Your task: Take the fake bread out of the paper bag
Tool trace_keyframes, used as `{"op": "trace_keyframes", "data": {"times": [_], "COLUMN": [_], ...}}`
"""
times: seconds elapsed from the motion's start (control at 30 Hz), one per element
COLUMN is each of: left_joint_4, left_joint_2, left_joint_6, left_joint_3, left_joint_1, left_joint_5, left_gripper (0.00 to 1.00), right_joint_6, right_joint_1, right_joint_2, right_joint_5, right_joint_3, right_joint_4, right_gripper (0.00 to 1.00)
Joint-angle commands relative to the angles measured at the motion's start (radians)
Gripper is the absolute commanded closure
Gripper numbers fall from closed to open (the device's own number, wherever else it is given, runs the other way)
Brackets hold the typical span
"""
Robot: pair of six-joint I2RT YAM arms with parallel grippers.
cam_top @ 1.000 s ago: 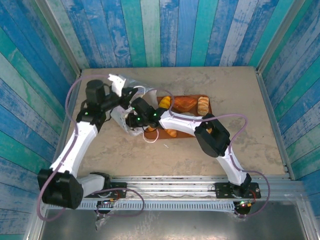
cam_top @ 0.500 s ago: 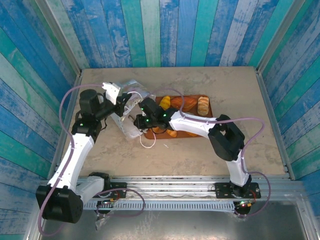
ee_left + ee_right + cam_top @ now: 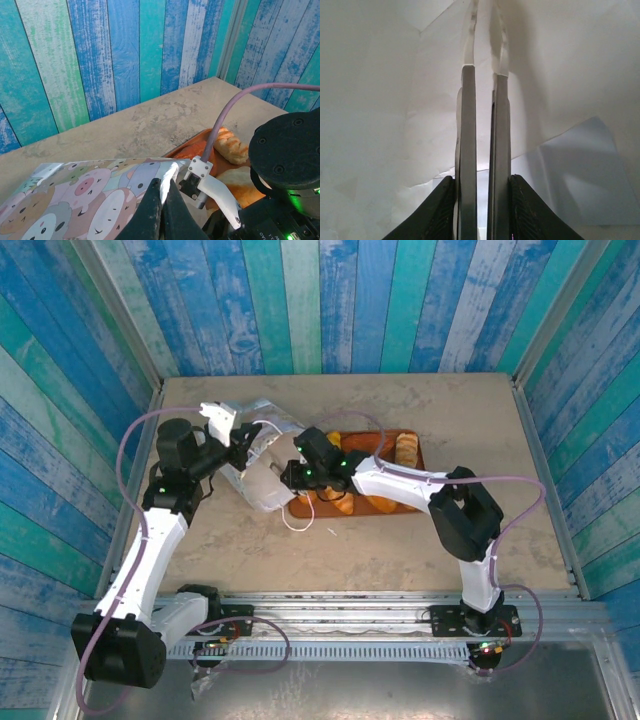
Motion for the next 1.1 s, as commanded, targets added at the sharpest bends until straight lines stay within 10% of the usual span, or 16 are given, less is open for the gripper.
{"op": "trace_keyframes", "data": {"times": [0.0,1.07], "left_joint_4": [0.038,0.06], "left_joint_2": [-0.016,-0.003], "left_joint_6": [-0.04,-0.095], "left_joint_3": [0.035,0.013], "left_joint_1": [0.004,0.004], "left_joint_5": [-0.012,0.054], "left_gripper": [1.0,1.0], "right_joint_6": [0.019,0.081], "right_joint_1": [-0.008,-0.01], "right_joint_2": [0.0,0.113], "right_joint_5": [-0.007,0.113], "right_joint_3": [0.057,0.206], "right_joint_4": [0.03,0.014], "right_gripper": [0.67,0.58]}}
